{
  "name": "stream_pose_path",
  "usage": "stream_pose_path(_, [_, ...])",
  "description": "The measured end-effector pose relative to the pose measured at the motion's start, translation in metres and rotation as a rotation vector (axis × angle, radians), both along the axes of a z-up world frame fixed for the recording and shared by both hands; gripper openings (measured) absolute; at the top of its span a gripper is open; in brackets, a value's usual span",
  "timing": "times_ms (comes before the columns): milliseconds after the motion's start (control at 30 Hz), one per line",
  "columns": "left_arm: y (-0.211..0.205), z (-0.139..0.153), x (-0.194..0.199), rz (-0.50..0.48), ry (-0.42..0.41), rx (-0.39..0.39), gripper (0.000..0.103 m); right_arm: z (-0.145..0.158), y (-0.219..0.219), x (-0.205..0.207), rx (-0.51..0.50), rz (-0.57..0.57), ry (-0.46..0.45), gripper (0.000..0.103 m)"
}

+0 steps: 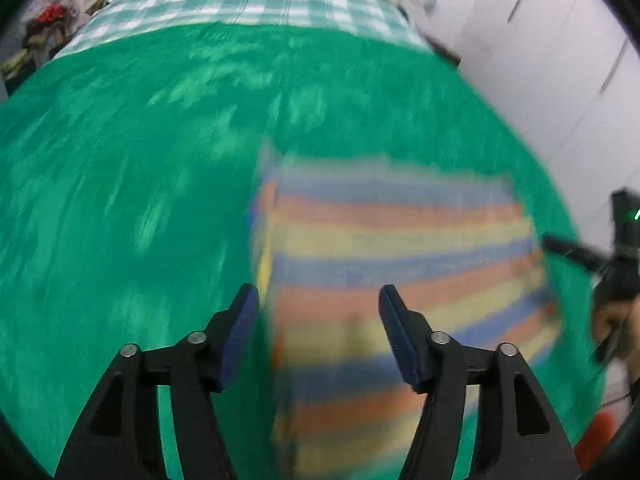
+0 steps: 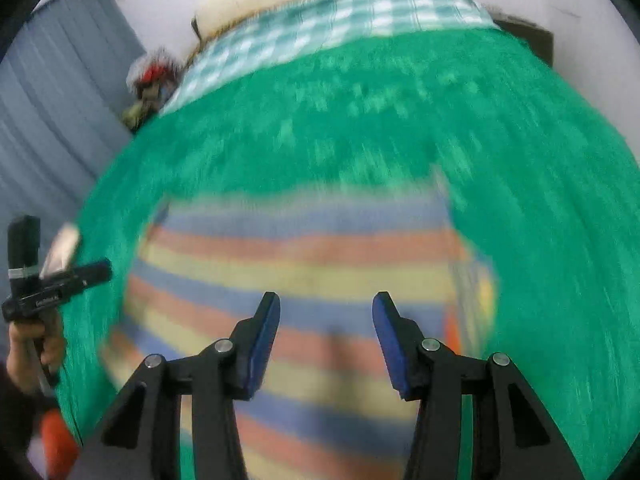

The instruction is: Fold small clothes

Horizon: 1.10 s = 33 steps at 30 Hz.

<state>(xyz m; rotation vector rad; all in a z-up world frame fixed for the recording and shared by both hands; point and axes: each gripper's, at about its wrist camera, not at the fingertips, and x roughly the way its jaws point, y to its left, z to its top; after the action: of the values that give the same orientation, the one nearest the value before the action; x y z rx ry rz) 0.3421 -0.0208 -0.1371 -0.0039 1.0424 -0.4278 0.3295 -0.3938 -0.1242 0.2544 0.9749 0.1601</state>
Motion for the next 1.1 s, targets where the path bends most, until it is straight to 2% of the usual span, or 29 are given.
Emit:
stream_pose_path(67, [0.019, -0.019, -0.037, 0.034, 0.051, -0.037, 0.073, -0.012, -0.016, -0.050, 0.042, -0.033, 0.040, 0.051])
stream_pose_path(133, [0.029, -0.036, -0.052, 0.065, 0.093, -0.110, 0.076, -0.024, -0.026, -0.085, 0.080, -0.060, 0.070, 0.051])
stream_pose_path(200, [0.026, -0.050, -0.053, 0.094, 0.119, -0.127, 0.076, -0.038, -0.026, -0.095, 0.112, -0.043, 0.092, 0.051])
stream_pose_path(233, [0.021, -0.054, -0.052, 0.106, 0.113, -0.126, 0.074, -0.046, -0.022, -0.093, 0.131, -0.022, 0.104, 0.041])
stream_pose_path(267, [0.018, -0.053, -0.049, 0.104, 0.104, -0.125, 0.055, -0.052, -0.020, -0.090, 0.143, -0.010, 0.107, 0.027])
stream_pose_path(300, [0.012, -0.051, -0.053, 0.092, 0.098, -0.108, 0.007, -0.058, -0.022, -0.087, 0.123, -0.021, 0.126, 0.004])
stream_pose_path(367, [0.005, -0.052, -0.045, 0.076, 0.113, -0.045, 0.004, -0.067, -0.032, -0.096, 0.155, -0.061, 0.178, 0.003])
stream_pose_path(400, [0.006, -0.050, -0.049, 0.064, 0.111, -0.025, 0.004, -0.067, -0.038, -0.108, 0.179, -0.078, 0.204, 0.003])
stream_pose_path(467, [0.007, -0.050, -0.054, 0.034, 0.113, 0.025, 0.004, -0.067, -0.044, -0.124, 0.156, -0.065, 0.218, 0.002])
stream_pose_path(533, [0.006, -0.055, -0.052, 0.032, 0.122, 0.029, 0.005, -0.072, -0.046, -0.122, 0.169, -0.076, 0.221, 0.002])
stream_pose_path(633, [0.007, -0.050, -0.050, 0.040, 0.139, 0.034, 0.015, -0.073, -0.044, -0.109, 0.141, -0.060, 0.222, 0.003])
stream_pose_path(667, [0.010, -0.044, -0.051, 0.054, 0.151, 0.043, 0.027, -0.070, -0.043, -0.110, 0.126, -0.054, 0.222, 0.003])
stream_pose_path(700, [0.016, -0.037, -0.056, 0.081, 0.143, 0.057, 0.037, -0.066, -0.040, -0.109, 0.118, -0.052, 0.217, 0.011])
stream_pose_path(767, [0.026, -0.013, -0.074, 0.109, 0.064, 0.058, 0.041, -0.043, -0.038, -0.118, 0.015, -0.057, 0.179, 0.024])
stream_pose_path(833, [0.023, 0.006, -0.085, 0.080, -0.010, 0.035, 0.041, -0.016, -0.019, -0.122, -0.091, -0.011, 0.096, 0.026])
stream_pose_path(933, [-0.014, 0.016, -0.089, -0.038, -0.042, -0.020, 0.041, 0.005, 0.016, -0.107, -0.087, 0.110, 0.031, 0.026])
stream_pose_path(1033, [-0.064, 0.004, -0.082, -0.107, -0.076, 0.002, 0.049, 0.006, 0.053, -0.074, -0.079, 0.167, -0.057, 0.026])
stream_pose_path(1100, [-0.090, -0.018, -0.069, -0.105, -0.068, 0.047, 0.054, -0.004, 0.066, -0.055, -0.068, 0.173, -0.085, 0.026])
